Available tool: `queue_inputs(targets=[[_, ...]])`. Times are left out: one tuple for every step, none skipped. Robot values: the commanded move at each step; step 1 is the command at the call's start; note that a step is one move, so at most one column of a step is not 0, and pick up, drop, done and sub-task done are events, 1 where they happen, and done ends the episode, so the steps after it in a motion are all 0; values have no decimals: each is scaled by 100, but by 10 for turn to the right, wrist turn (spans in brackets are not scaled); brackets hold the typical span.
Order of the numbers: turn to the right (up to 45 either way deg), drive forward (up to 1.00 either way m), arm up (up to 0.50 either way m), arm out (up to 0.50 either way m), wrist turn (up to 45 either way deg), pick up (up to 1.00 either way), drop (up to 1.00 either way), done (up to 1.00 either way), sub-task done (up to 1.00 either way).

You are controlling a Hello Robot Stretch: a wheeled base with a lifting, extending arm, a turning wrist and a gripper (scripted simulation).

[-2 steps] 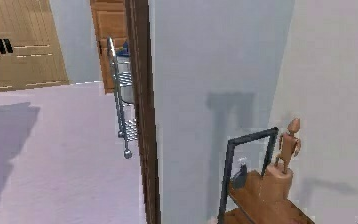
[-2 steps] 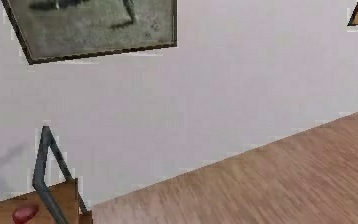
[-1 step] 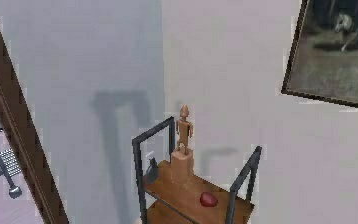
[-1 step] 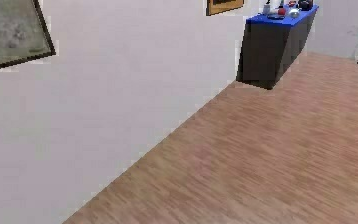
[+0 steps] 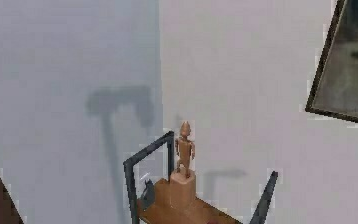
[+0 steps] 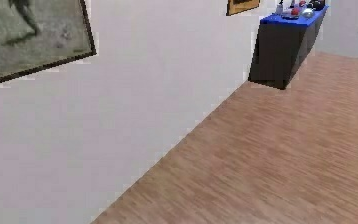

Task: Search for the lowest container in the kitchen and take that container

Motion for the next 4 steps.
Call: queue_inputs(targets=[[450,0,0,0,0,0,0,0,0],[450,0,0,0,0,0,0,0,0],[240,0,0,0,0,0,0,0,0],[0,10,0,0,0,0,0,0,0]])
